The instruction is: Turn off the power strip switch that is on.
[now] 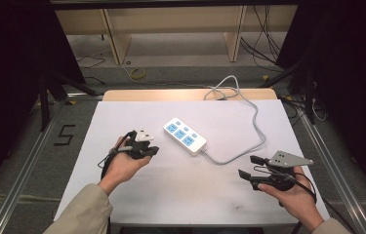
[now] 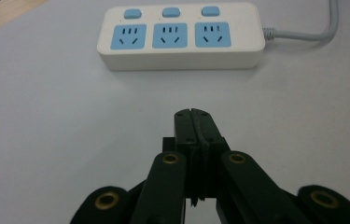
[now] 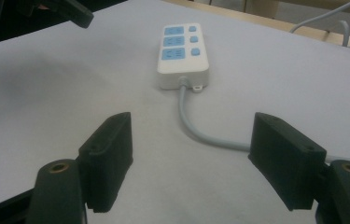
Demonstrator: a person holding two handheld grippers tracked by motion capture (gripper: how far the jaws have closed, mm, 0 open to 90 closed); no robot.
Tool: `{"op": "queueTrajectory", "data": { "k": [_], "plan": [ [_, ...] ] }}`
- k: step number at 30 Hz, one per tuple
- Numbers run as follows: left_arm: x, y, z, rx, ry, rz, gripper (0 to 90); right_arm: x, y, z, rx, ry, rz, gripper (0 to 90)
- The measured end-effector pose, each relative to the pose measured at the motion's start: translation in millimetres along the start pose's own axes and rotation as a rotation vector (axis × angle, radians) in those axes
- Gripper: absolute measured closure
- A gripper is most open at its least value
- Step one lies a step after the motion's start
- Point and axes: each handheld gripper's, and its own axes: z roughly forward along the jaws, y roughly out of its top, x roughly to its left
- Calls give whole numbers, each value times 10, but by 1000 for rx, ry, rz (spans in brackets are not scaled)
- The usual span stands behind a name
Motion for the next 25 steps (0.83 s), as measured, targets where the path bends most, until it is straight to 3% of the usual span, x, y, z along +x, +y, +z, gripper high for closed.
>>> {"op": "queueTrajectory", "data": {
  "k": [7,12,25],
  "plan": [
    [-33,-278,-173,-51,22,-33,895,0,1,0,1,1,-5,303],
    [-85,-468,-278,-66,6,-65,812,-3,2,-1,1,3,-7,303],
    [-51,-550,-328,-134,57,-151,428,-2,-1,-7,4,1,-12,300]
  ]
}}
